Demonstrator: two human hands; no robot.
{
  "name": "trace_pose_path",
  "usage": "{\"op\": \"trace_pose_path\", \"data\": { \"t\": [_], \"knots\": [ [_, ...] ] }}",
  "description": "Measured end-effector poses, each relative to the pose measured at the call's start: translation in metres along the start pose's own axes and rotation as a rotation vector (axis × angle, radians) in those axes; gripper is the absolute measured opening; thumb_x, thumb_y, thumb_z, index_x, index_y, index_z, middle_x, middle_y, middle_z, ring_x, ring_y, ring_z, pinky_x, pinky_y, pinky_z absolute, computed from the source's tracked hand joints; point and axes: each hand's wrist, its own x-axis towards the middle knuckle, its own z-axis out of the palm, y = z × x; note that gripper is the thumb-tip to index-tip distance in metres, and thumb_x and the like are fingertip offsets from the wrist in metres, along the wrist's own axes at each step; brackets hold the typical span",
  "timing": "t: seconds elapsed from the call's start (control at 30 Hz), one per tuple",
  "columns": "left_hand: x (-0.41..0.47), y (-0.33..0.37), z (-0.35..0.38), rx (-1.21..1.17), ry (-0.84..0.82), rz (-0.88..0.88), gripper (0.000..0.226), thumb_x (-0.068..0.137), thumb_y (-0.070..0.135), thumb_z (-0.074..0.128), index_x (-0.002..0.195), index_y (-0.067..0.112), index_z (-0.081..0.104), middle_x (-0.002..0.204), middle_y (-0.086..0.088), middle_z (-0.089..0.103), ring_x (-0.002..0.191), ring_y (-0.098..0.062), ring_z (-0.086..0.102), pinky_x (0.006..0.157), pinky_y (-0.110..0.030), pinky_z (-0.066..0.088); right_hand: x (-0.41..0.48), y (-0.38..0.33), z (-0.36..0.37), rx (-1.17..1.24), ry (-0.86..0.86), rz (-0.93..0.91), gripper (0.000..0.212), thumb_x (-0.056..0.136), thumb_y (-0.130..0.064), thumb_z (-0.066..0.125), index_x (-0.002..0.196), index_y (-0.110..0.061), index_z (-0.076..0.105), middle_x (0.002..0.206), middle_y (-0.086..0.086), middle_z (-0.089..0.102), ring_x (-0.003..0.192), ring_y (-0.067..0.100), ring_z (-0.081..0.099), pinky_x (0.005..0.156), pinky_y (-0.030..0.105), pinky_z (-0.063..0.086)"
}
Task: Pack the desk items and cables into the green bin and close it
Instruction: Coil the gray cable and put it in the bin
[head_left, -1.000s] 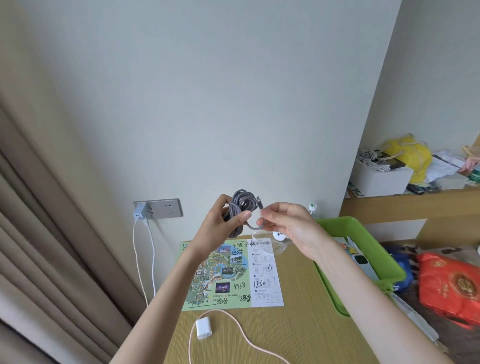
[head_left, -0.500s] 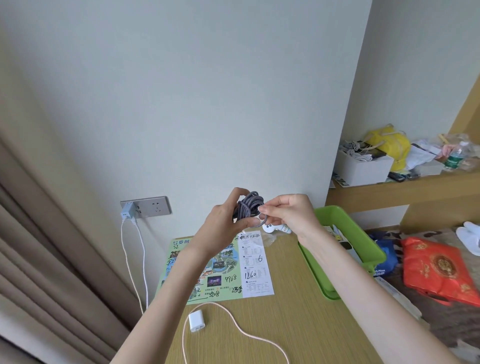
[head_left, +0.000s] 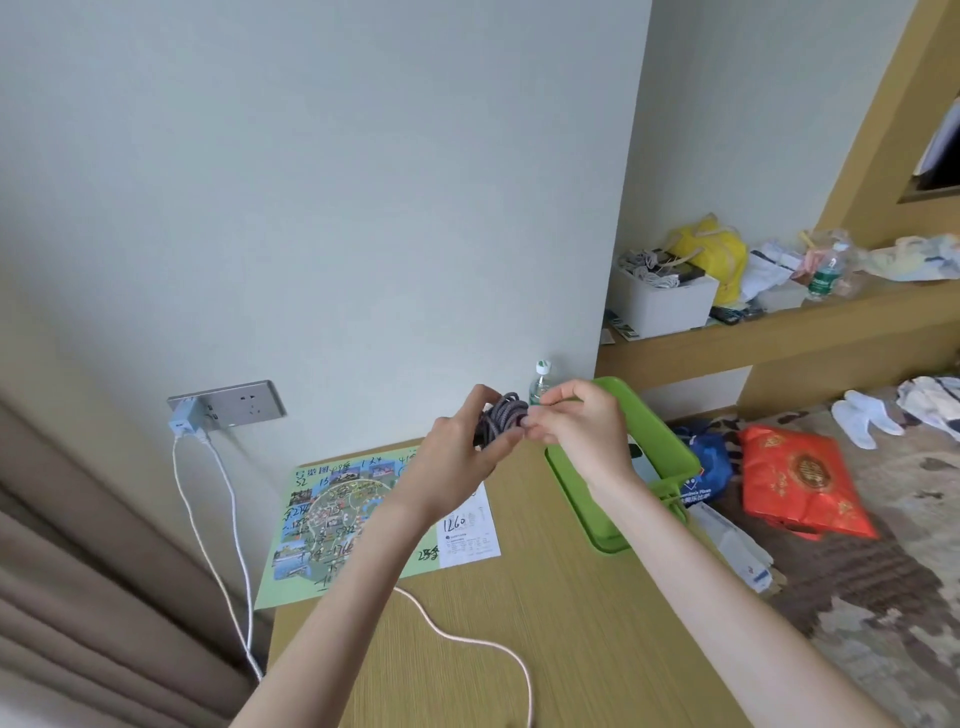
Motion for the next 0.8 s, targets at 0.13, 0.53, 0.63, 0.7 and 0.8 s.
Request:
{"op": "trace_pose_path", "data": {
  "t": [0.13,0.53,0.63,0.7,0.8],
  "knots": [
    [0.007,0.009,0.016,-0.321,-0.064,-0.115,0.009,0.095,0.030,0.060,0.099,0.026,0.053,0.062,-0.009,0.063,0.046,-0.013,0.048,0.047,-0.020,0.037,0.011,0.009,-0.024,-0.169,-0.044,-0.070,0.021,0.081,0.008,0.058,0.090,-0.009,0.066,0.091,0.009,0.073,0.088,0.023,0.068,0.086,0.041,0.054],
    [0.031,0.028,0.076,-0.526,-0.226,-0.333,0.026,0.098,0.031,0.056,0.110,0.008,0.054,0.070,-0.007,0.064,0.060,-0.017,0.057,0.051,-0.024,0.042,0.055,0.063,-0.094,-0.254,-0.408,-0.143,0.013,0.079,0.001,0.074,0.089,-0.006,0.075,0.086,0.009,0.075,0.081,0.016,0.070,0.077,0.036,0.057],
    [0.040,0.024,0.094,-0.483,-0.311,-0.397,0.033,0.095,0.032,0.060,0.115,0.006,0.052,0.081,-0.009,0.065,0.066,-0.020,0.059,0.060,-0.028,0.046,0.075,0.073,-0.119,-0.429,-0.379,-0.200,0.011,0.078,-0.007,0.077,0.084,-0.016,0.079,0.080,-0.006,0.076,0.078,0.010,0.072,0.078,0.043,0.057],
    [0.048,0.020,0.107,-0.436,-0.333,-0.425,0.035,0.094,0.033,0.062,0.113,0.006,0.051,0.087,-0.005,0.064,0.066,-0.016,0.060,0.061,-0.027,0.047,0.091,0.076,-0.132,-0.583,-0.378,-0.238,0.008,0.079,-0.018,0.077,0.082,-0.025,0.079,0.080,-0.013,0.076,0.076,0.004,0.070,0.074,0.040,0.057],
    [0.066,0.011,0.123,-0.338,-0.356,-0.438,0.039,0.091,0.039,0.063,0.110,0.008,0.050,0.088,-0.002,0.065,0.065,-0.012,0.063,0.060,-0.023,0.049,0.116,0.078,-0.150,-0.771,-0.344,-0.266,0.004,0.081,-0.030,0.075,0.081,-0.033,0.078,0.080,-0.017,0.075,0.077,0.004,0.068,0.070,0.032,0.055]
  ]
}}
